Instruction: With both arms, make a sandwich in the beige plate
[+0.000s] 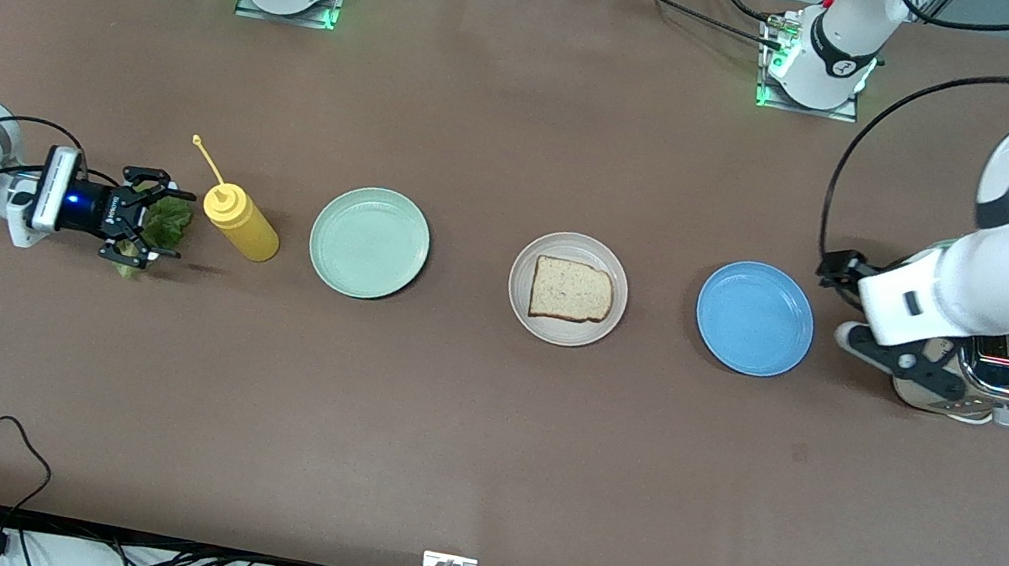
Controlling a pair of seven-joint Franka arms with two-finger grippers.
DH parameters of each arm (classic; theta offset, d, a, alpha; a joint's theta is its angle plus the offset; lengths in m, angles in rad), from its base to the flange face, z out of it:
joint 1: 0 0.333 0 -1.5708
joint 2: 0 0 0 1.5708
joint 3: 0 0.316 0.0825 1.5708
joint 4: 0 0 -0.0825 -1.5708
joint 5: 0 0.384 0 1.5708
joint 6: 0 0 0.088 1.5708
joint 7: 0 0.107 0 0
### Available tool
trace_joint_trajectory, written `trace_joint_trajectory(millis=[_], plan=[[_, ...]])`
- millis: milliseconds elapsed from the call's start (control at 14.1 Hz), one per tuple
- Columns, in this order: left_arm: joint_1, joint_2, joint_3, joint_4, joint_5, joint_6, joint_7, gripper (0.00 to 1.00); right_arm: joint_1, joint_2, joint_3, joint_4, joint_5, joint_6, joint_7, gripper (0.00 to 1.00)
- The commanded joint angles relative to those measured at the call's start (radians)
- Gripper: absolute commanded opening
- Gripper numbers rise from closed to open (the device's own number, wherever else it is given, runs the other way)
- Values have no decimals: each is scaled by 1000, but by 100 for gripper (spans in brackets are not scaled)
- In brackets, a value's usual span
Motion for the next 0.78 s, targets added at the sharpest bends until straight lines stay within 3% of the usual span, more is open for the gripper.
trace_joint_trajectory(millis=[0, 142, 284, 426, 710], plan=[[-69, -68, 69, 30, 39, -50, -33, 100, -20, 3, 12, -42, 21, -20, -93, 100], [-222, -151, 279, -22, 28, -6, -35, 100, -22, 12, 12, -50, 21, -14, -127, 100], [-293, -243, 410, -132, -10, 116, -25, 100, -20, 15, 12, -68, 34, -14, -165, 100], [-338, -335, 472, -261, -55, 218, -42, 100, -13, 15, 14, -78, 43, -10, -187, 100], [-362, -396, 528, -386, -99, 355, -53, 100, 6, 15, 21, -108, 73, -6, -197, 100]])
